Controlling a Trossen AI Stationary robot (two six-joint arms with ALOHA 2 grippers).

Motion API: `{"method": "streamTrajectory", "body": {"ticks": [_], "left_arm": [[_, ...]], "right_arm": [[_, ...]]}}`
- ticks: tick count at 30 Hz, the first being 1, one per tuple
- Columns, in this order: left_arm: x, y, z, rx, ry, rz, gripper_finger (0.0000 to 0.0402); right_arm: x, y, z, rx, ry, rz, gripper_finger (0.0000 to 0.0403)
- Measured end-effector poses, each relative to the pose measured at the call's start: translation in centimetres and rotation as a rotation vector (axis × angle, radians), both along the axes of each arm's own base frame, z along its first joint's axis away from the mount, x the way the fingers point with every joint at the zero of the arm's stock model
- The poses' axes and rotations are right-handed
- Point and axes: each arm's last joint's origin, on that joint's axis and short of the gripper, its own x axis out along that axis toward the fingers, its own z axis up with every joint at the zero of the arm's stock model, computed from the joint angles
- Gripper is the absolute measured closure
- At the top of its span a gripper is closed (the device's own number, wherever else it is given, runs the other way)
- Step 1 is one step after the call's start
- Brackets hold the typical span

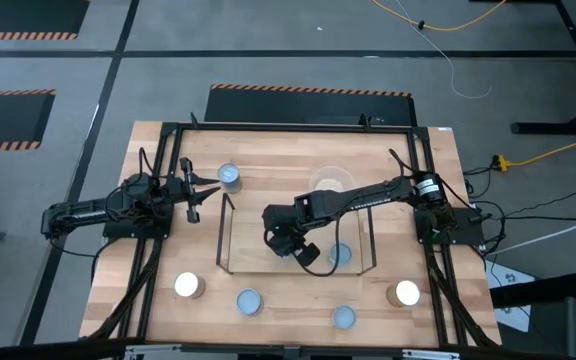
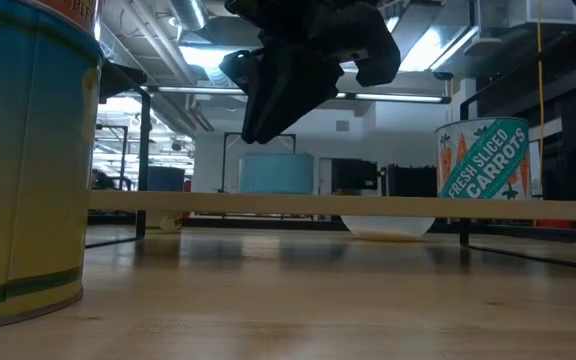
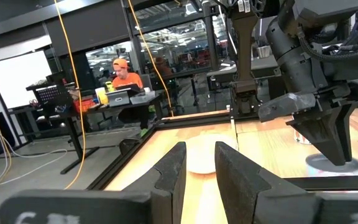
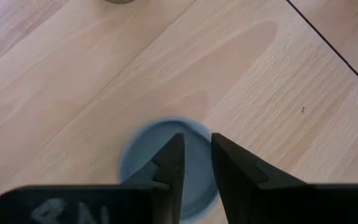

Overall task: Pick and place cans onto a shelf
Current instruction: Put the canned tuna on the shelf

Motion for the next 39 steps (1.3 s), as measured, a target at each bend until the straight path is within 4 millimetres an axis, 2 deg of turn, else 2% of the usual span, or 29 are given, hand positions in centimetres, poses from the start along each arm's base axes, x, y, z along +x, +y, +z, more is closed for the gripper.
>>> {"method": "streamTrajectory", "body": {"ticks": [23, 31, 39], "left_arm": [[0.0, 0.0, 0.0, 0.000, 0.000, 0.000, 0.0324], [0.0, 0.0, 0.0, -0.001, 0.001, 0.000, 0.0324], [0.0, 0.0, 0.0, 0.000, 0.001, 0.000, 0.0324]], "right_arm": [[0.1, -0.1, 0.0, 0.007, -0.001, -0.022, 0.0318], [-0.1, -0.5, -0.1, -0.046, 0.028, -0.219, 0.0318], [-1.1, -0.5, -0.5, -0.070, 0.136, -0.216, 0.0318]]}}
